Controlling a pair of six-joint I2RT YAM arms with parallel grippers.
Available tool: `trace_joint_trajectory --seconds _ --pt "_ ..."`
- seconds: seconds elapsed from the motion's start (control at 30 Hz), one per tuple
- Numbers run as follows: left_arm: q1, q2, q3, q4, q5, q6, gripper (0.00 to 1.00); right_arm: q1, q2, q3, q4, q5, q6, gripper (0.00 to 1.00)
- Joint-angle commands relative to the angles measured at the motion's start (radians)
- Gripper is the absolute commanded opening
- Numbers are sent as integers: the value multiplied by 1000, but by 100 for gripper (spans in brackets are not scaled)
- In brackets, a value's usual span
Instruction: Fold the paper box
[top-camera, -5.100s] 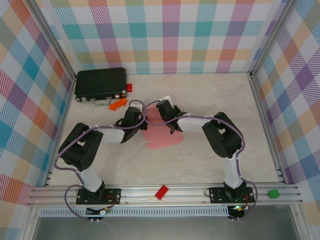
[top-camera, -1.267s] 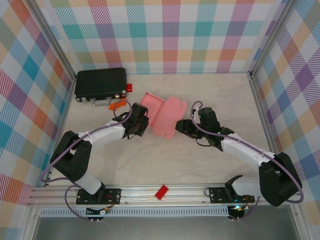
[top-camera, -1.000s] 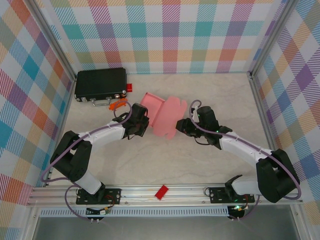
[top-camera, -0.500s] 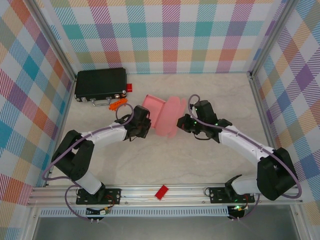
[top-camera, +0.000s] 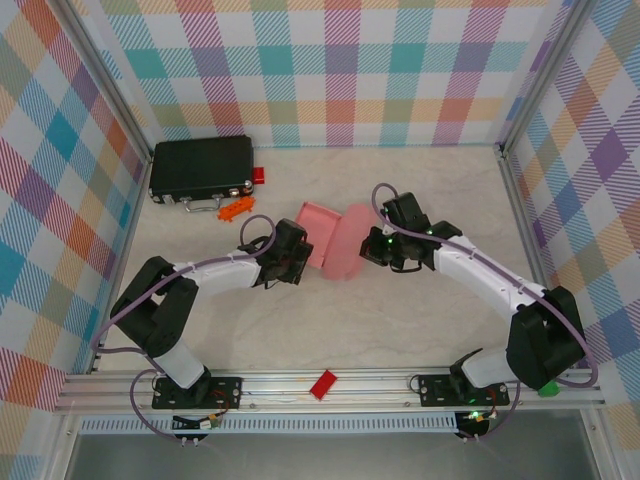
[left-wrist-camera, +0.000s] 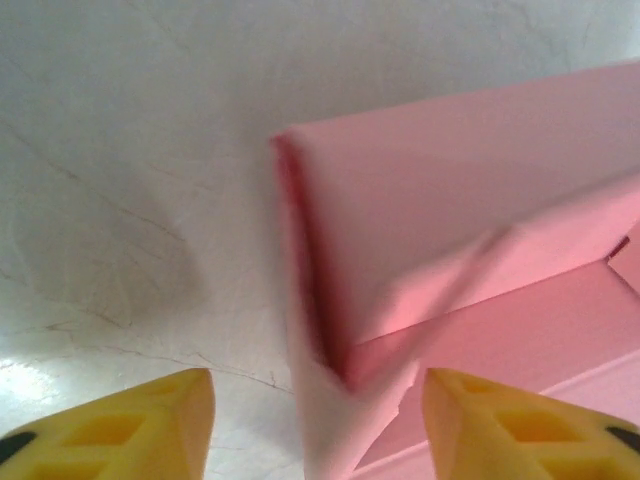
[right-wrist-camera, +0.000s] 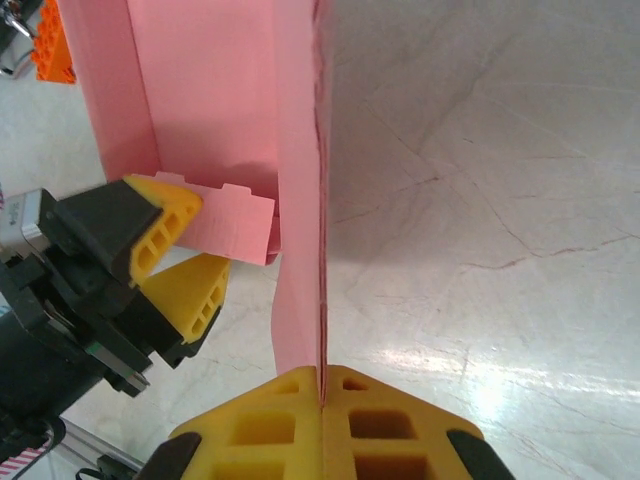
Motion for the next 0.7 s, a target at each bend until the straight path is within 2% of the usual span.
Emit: trace_joint_trajectory --seconds 0.0,0.1,0.17,0.27,0.4,0.5,0.67 --pt "-8 -26 -18 36 -20 45 71 4 23 60 -105 39 -50 5" --pt "-12 -81 -31 18 -72 113 93 2 45 104 -148 51 -82 5" --pt "-14 -125 -38 6 -104 167 100 2 65 136 -173 53 -100 6" --pt "-15 -194 -45 -21 -149 266 100 1 102 185 -208 59 -131 6" --pt "-14 -259 -7 -148 -235 440 100 0 156 265 -269 64 -183 6" --pt "-7 -261 41 -214 -279 662 100 -5 195 329 -319 71 -227 6" --pt "20 -189 135 -284 -268 1014 100 -16 251 417 -392 65 -306 6"
